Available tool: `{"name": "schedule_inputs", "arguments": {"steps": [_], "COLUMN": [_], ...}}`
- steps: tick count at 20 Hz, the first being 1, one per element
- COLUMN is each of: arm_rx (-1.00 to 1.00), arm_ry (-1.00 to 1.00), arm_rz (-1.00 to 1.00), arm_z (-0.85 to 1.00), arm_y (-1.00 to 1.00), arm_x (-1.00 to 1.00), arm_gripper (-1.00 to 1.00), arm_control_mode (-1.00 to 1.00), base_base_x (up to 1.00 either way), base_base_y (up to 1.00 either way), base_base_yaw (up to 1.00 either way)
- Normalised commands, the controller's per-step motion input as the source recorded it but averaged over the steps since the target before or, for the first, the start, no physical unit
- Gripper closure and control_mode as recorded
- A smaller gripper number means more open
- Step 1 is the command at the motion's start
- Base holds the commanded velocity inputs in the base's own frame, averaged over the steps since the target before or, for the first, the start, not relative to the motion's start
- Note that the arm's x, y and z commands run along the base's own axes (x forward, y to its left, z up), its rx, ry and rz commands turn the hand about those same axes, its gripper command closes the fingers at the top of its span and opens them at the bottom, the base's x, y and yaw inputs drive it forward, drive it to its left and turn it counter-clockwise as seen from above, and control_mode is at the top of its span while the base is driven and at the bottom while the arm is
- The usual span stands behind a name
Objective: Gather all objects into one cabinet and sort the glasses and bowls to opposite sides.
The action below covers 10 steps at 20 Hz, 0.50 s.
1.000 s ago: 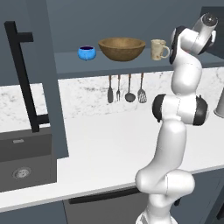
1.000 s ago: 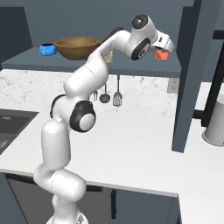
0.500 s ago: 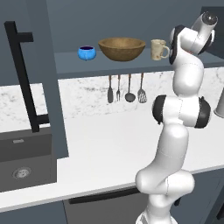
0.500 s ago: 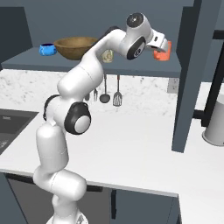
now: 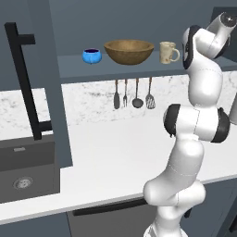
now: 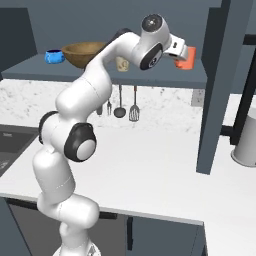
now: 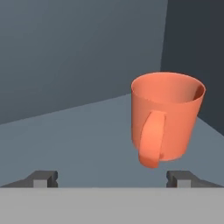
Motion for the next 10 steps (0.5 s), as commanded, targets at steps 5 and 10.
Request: {"name": "schedule_inputs", "arguments": {"steps": [5,10], "arm_rx": [0.00,0.00], "arm_ry": [-0.03,-0.01], "arm_rz": [0.12,0.19], "arm_z": [0.00,0.00], "arm_y": [0.14,0.34], "arm_x": [-0.49,-0.42], "arm_gripper": [-1.00,-1.00], "arm_control_mode": [-1.00,-1.00], "base_base_x": [0.00,0.00], "base_base_y": [0.00,0.00], "base_base_yaw": [0.00,0.00]}}
